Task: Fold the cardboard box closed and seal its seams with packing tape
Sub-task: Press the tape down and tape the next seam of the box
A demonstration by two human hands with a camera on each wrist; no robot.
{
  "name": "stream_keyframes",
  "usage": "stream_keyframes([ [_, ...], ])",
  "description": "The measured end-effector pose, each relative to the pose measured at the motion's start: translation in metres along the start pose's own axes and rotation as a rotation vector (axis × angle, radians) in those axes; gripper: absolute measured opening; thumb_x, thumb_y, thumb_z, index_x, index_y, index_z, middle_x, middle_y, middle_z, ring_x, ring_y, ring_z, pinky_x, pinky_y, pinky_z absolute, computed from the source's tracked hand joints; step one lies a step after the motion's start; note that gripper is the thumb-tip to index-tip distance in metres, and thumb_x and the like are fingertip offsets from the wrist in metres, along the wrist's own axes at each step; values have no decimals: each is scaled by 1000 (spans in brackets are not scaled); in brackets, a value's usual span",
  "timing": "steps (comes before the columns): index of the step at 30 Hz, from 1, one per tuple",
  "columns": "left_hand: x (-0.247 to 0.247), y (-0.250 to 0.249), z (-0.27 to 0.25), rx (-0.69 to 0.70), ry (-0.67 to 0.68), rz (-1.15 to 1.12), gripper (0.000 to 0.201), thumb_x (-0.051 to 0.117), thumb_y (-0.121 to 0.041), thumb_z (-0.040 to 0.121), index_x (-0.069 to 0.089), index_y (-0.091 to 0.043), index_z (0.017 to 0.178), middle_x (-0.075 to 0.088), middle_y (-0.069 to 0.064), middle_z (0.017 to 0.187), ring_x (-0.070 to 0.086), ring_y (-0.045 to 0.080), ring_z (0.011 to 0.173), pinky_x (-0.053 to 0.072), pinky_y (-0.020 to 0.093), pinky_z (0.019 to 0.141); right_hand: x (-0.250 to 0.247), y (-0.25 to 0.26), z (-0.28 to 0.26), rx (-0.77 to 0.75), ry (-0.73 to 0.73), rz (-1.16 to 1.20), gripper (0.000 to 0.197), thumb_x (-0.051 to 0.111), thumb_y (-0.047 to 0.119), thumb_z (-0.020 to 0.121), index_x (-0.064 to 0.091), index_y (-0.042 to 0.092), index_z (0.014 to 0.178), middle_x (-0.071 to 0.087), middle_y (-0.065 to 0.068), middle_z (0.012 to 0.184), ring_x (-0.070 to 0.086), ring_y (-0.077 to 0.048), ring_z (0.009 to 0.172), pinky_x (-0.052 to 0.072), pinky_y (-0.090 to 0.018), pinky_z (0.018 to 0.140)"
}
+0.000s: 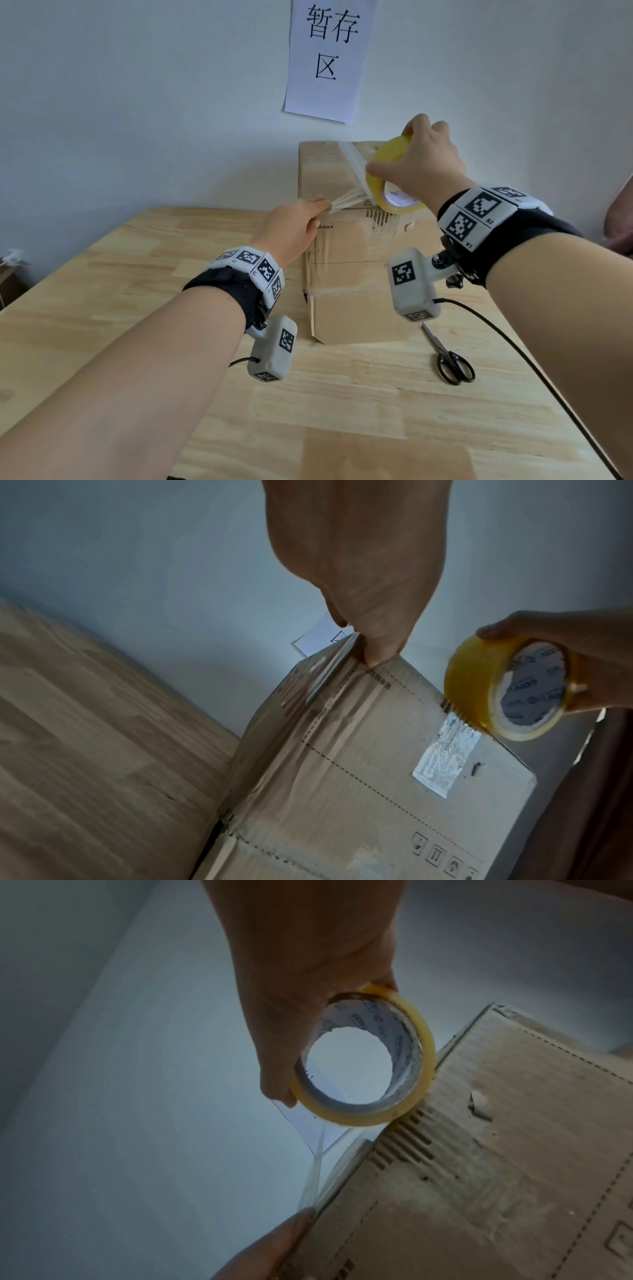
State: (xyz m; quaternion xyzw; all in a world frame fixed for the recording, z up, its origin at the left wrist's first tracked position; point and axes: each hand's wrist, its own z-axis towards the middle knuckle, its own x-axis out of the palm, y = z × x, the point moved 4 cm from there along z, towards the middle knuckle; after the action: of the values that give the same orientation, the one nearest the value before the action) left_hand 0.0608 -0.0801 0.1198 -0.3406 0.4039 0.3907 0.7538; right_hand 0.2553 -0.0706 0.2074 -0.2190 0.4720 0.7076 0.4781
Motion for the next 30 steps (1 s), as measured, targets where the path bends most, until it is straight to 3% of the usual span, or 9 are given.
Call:
stream_keyframes([
  [5,-3,-11,6,-11,38,138,46,45,-21,94,43,-28,139,48,-3,138,45,21,125,27,40,106,5,-16,-4,2,-19,187,78,63,68,70,43,30,135,44,-4,128,50,-26,114,47,-42,92],
  [11,6,-39,14,-71,133,387,56,41,-55,90,28,-41,143,42,9,123,40,30,114,28,43,99,8,-18,-11,-26,-86,131,88,67,68,68,35,20,133,44,-7,128,43,-28,118,39,-35,86],
  [15,-1,-29,13,-61,136,263,49,44,-41,94,34,-37,142,44,10,126,39,29,119,30,40,99,8,-23,-9,-65,1,199,89,69,66,68,35,20,136,45,-11,128,43,-28,120,39,-37,94],
  [17,0,-25,14,-38,139,187,47,44,-32,97,36,-30,143,45,8,135,37,29,127,30,39,102,7,-27,-7,-113,23,209,74,69,50,79,36,20,138,47,-10,128,45,-27,118,38,-34,95],
  [19,3,-25,15,-15,152,126,45,41,-23,100,36,-22,145,40,7,146,30,28,137,27,39,109,8,-35,-4,-93,8,216,50,57,29,92,39,16,137,53,-12,123,50,-28,110,39,-30,85],
  [22,5,-26,17,-41,187,74,46,35,-17,102,30,-21,147,25,3,155,20,24,144,21,39,113,13,-54,-2,75,30,174,27,38,32,97,54,13,107,60,-8,89,57,-31,86,45,-38,77],
  [25,3,-25,17,-35,200,85,46,33,-16,103,27,-25,148,22,0,156,21,22,144,23,39,114,21,-65,-5,207,162,219,34,38,43,91,47,18,69,49,0,65,50,-24,68,41,-37,71],
  [27,1,-24,16,-35,211,83,46,32,-17,103,27,-26,148,22,-1,156,20,20,144,25,39,114,25,-66,-7,214,205,262,37,41,36,92,41,15,62,42,-1,60,40,-19,58,31,-29,56],
  [30,-2,-19,12,-26,198,74,47,34,-17,103,28,-26,148,23,-2,156,21,18,144,26,37,113,23,-60,-11,180,182,216,38,42,34,91,39,13,60,40,-2,58,37,-19,54,27,-29,51],
])
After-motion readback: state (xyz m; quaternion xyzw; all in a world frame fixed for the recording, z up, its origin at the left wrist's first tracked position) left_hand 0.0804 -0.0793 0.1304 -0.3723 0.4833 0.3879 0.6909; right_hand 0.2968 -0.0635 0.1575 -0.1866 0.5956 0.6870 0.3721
